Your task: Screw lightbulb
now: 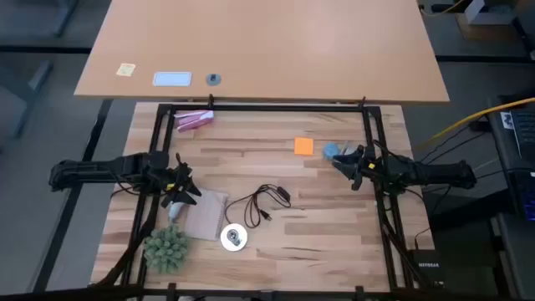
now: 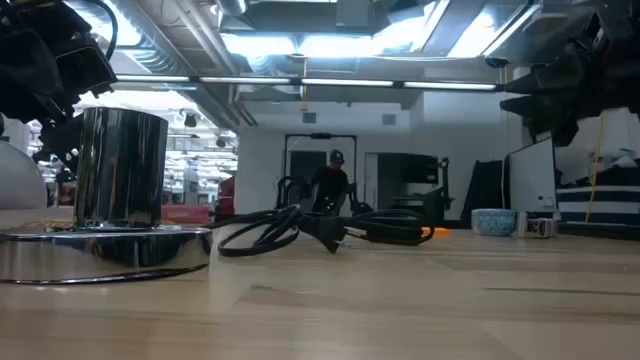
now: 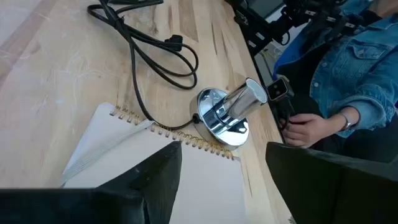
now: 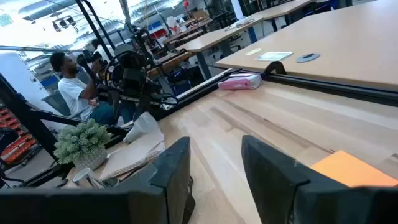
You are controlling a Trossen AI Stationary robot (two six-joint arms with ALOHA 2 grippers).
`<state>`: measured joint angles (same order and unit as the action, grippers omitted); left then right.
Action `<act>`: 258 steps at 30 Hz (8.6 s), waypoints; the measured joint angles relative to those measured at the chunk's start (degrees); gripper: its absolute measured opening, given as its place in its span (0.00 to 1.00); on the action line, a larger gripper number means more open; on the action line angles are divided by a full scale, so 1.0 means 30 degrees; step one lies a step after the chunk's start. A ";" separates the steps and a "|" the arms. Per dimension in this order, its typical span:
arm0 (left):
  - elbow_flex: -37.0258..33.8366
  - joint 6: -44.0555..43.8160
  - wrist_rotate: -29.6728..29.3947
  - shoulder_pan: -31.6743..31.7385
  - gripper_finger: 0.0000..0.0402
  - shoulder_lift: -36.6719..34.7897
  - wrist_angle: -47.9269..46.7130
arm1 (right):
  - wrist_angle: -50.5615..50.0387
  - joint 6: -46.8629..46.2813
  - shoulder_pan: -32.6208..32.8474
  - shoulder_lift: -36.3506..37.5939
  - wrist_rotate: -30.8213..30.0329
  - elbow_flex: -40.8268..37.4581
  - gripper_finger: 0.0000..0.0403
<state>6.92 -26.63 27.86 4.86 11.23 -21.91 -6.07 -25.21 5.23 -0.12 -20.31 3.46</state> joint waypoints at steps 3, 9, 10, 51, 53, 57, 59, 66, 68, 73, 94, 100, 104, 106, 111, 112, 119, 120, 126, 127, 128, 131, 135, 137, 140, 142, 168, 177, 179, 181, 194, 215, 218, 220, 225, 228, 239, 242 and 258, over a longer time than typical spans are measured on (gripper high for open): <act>0.0003 -0.0001 0.0003 0.0001 0.56 0.0001 -0.0004 | 0.0000 0.0001 0.0000 -0.0003 0.0001 0.0000 0.37; 0.0007 0.0000 0.0000 0.0007 0.56 0.0007 0.0000 | 0.0000 0.0001 0.0000 0.0000 -0.0001 -0.0001 0.37; 0.0006 0.0000 0.0007 0.0007 0.56 0.0006 -0.0007 | 0.0000 -0.0004 0.0000 -0.0005 -0.0001 -0.0005 0.37; 0.0001 0.0000 0.0005 0.0000 0.56 0.0001 -0.0001 | 0.0000 0.0386 0.0000 0.0000 -0.0001 0.0000 0.37; 0.0000 -0.0003 0.0007 0.0004 0.56 -0.0001 -0.0003 | -0.0006 0.0423 0.0000 -0.0001 -0.0001 -0.0001 0.37; 0.0000 0.0000 0.0006 0.0000 0.56 0.0003 -0.0006 | 0.0000 0.0425 0.0000 -0.0007 -0.0001 -0.0007 0.37; 0.0005 0.0000 0.0005 0.0006 0.56 0.0005 -0.0001 | 0.0001 0.0433 0.0000 -0.0003 -0.0001 -0.0001 0.37; 0.0007 0.0000 0.0002 0.0000 0.56 0.0007 -0.0002 | 0.1355 0.0403 0.0000 0.0000 -0.0879 -0.0157 0.37; 0.0007 -0.0006 -0.0001 0.0000 0.56 0.0006 0.0001 | 0.1787 0.0479 0.0000 0.0000 -0.0824 -0.0153 0.37; 0.0007 0.0000 0.0004 0.0000 0.56 0.0004 -0.0007 | 0.1889 0.0915 0.0000 0.0000 -0.2513 -0.0125 0.37; 0.0007 0.0000 0.0006 0.0007 0.56 0.0000 -0.0006 | 0.8400 0.1468 -0.0007 -0.5044 0.0231 -0.0015 0.61; 0.0001 0.0000 0.0007 0.0001 0.56 0.0001 -0.0006 | 1.3020 0.2502 0.0000 -0.9294 0.2858 0.0088 0.61; 0.0004 0.0000 0.0007 0.0000 0.56 0.0002 -0.0004 | 1.2648 0.4007 -0.0002 -1.1992 0.3281 0.1607 0.60; 0.0003 0.0000 0.0003 0.0002 0.56 0.0001 -0.0003 | 1.2185 0.5113 -0.0004 -1.3389 0.3647 0.2687 0.60; 0.0003 0.0000 0.0003 0.0000 0.56 0.0000 -0.0007 | 1.0164 0.8069 -0.0006 -1.6918 0.3622 0.5809 0.60; 0.0007 0.0000 0.0003 0.0004 0.56 0.0007 -0.0003 | 0.9676 0.8554 0.0000 -1.7619 0.3626 0.6439 0.60; 0.0003 0.0000 0.0004 0.0005 0.56 0.0005 -0.0003 | 0.6326 0.9499 0.0000 -2.2317 0.3628 1.0287 0.60; 0.0007 0.0000 0.0007 0.0000 0.56 0.0004 0.0001 | 0.6102 0.9480 0.0000 -2.2964 0.3629 1.0740 0.60; 0.0007 0.0000 -0.0001 0.0007 0.56 0.0006 -0.0007 | 0.5938 0.9446 0.0000 -2.6183 0.5533 1.2689 0.60; 0.0003 0.0000 0.0003 0.0007 0.56 -0.0001 0.0000 | 0.5934 0.9432 0.0000 -2.6611 0.6191 1.2970 0.60; 0.0007 0.0000 -0.0001 0.0004 0.56 0.0003 -0.0003 | 0.5943 0.9355 0.0003 -2.7019 0.6917 1.3255 0.60; 0.0003 0.0000 0.0006 0.0004 0.56 -0.0001 -0.0003 | 0.5956 0.8369 0.0015 -2.8147 0.8977 1.4140 0.60; 0.0007 0.0000 0.0003 0.0000 0.56 -0.0001 -0.0007 | 0.6015 0.7066 0.0036 -2.9705 1.0162 1.5386 0.60; 0.0006 0.0000 0.0000 0.0001 0.56 0.0005 -0.0006 | 0.6156 0.6897 0.0244 -3.0528 1.0250 1.6040 0.60; 0.0003 0.0000 0.0003 0.0000 0.56 0.0003 -0.0007 | 0.6177 0.6967 0.0679 -3.1833 1.0279 1.7090 0.60; 0.0000 0.0000 0.0006 0.0000 0.56 -0.0001 -0.0006 | 0.6141 0.6980 0.1076 -3.2707 1.0308 1.7852 0.60; 0.0003 0.0000 0.0007 0.0004 0.56 -0.0001 -0.0007 | 0.5102 0.6435 0.4288 -4.0334 0.7194 2.6320 0.60; 0.0007 0.0000 0.0005 0.0002 0.56 -0.0001 -0.0007 | 0.5133 0.6501 0.4248 -4.0603 0.5150 2.6461 0.60; -0.0001 0.0000 0.0000 0.0000 0.56 -0.0001 0.0001 | 0.4972 0.6496 0.4248 -4.0603 0.5187 2.6461 0.60; 0.0007 0.0000 0.0005 0.0000 0.56 0.0005 0.0001 | 0.4846 0.6492 0.4248 -4.0603 0.5303 2.6461 0.60; 0.0004 0.0000 0.0004 0.0005 0.56 -0.0001 0.0008 | 0.5083 0.5738 0.4269 -4.1375 0.5791 2.6498 0.60; 0.0006 0.0000 0.0000 0.0000 0.56 -0.0001 0.0007 | 0.4547 0.8071 0.4255 -4.1463 -0.0529 2.6520 0.60; 0.0005 0.0000 0.0006 0.0006 0.56 -0.0001 0.0001 | 0.3262 0.8176 0.4277 -4.1463 -0.1495 2.7002 0.60; 0.0004 0.0000 0.0002 0.0005 0.56 0.0007 0.0001 | 0.1494 0.8224 0.4269 -4.1463 -0.2101 2.7646 0.60; 0.0007 0.0000 0.0005 0.0002 0.56 0.0001 0.0001 | -0.1611 0.8804 0.4262 -4.1491 -0.3414 2.9076 0.60; 0.0000 0.0000 0.0003 0.0000 0.56 -0.0001 0.0001 | -0.2249 0.9427 0.4227 -4.1541 -0.3417 2.9553 0.60; 0.0002 0.0000 -0.0001 0.0005 0.56 -0.0001 0.0001 | -0.6086 0.9640 0.3807 -4.1637 -0.4536 3.1568 0.60; -0.0001 0.0000 0.0003 0.0000 0.56 0.0007 0.0001 | -0.6978 0.9594 0.3694 -4.1637 -0.4591 3.2347 0.60; 0.0002 0.0000 0.0005 0.0000 0.56 -0.0001 0.0001 | -1.2543 1.0417 0.3730 -4.1565 0.0916 3.5401 0.60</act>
<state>6.92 -26.63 27.87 4.86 11.22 -21.91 -43.69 6.04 16.43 -124.81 -17.57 109.67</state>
